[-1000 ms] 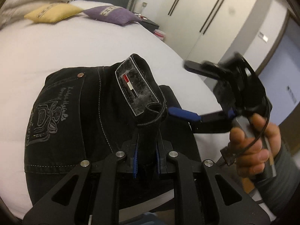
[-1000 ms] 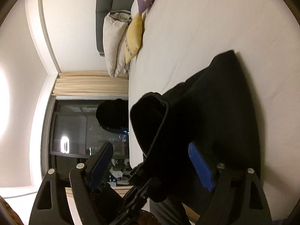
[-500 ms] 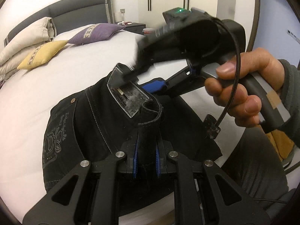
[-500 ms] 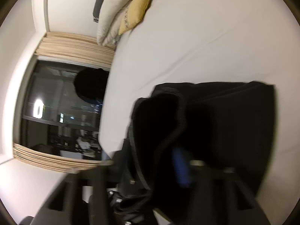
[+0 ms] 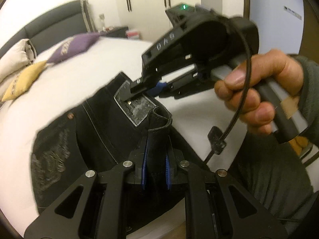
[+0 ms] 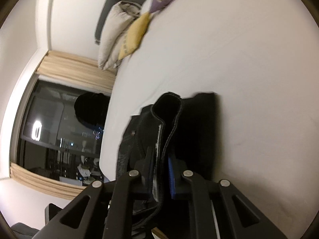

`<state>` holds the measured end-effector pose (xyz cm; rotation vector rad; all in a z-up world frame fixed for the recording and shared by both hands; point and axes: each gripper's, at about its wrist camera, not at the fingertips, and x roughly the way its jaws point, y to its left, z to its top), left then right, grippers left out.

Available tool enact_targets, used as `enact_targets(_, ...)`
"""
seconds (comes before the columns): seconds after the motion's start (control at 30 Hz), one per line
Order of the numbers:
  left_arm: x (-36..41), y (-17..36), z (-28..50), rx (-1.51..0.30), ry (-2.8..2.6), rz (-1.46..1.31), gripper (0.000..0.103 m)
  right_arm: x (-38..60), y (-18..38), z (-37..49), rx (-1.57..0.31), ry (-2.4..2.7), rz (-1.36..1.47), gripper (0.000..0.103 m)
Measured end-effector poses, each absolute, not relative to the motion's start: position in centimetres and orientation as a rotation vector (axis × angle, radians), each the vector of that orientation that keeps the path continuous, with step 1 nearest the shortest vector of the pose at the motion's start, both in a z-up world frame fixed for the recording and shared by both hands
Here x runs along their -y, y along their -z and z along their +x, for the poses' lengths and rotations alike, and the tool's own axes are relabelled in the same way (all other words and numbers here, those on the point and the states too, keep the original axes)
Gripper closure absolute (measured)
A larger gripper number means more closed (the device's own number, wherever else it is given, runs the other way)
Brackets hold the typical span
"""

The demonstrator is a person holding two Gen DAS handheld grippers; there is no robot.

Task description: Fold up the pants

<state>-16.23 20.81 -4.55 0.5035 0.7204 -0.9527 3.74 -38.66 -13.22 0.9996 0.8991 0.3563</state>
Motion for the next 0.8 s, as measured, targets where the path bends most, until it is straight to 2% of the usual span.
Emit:
enact_targets(0.17, -23.2, 6.5, -18.0, -0.783, 0.972, 0.504, 0.081, 39.3, 16.1, 3.7, -0.917, -0.315, 1.035, 0.089)
enact_targets(0.3, -25.7, 5.4, -19.3, -0.848, 1.029, 0.435, 0.051, 39.7, 16.4, 3.4, -0.893, -0.319, 1.056, 0.085)
enact_targets(0.37, -28.0, 3.7, -19.9, -0.858, 1.041, 0.373, 0.05, 40.4, 16.3, 3.0, -0.893, -0.311, 1.091, 0.072)
enact_targets(0.47, -33.0, 0.3, -20.5, -0.839, 1.028, 0.288, 0.047, 41.4, 14.7, 1.9, -0.856, -0.248, 1.074, 0.062)
enact_targets(0.53, -37.3, -1.9, -20.1, -0.81, 0.99, 0.214, 0.041, 41.7, 13.1, 1.1, -0.813, -0.249, 1.077, 0.062)
enact_targets(0.67, -43.3, -4.1, -17.5, -0.814, 0.888, 0.077, 0.041, 39.4, 9.2, 0.1, -0.721, -0.416, 1.086, 0.062)
enact_targets(0.8, -47.0, -2.9, -17.0, -0.854, 0.86, 0.029, 0.041, 35.3, 8.6, 0.2, -0.724, -0.573, 1.066, 0.061)
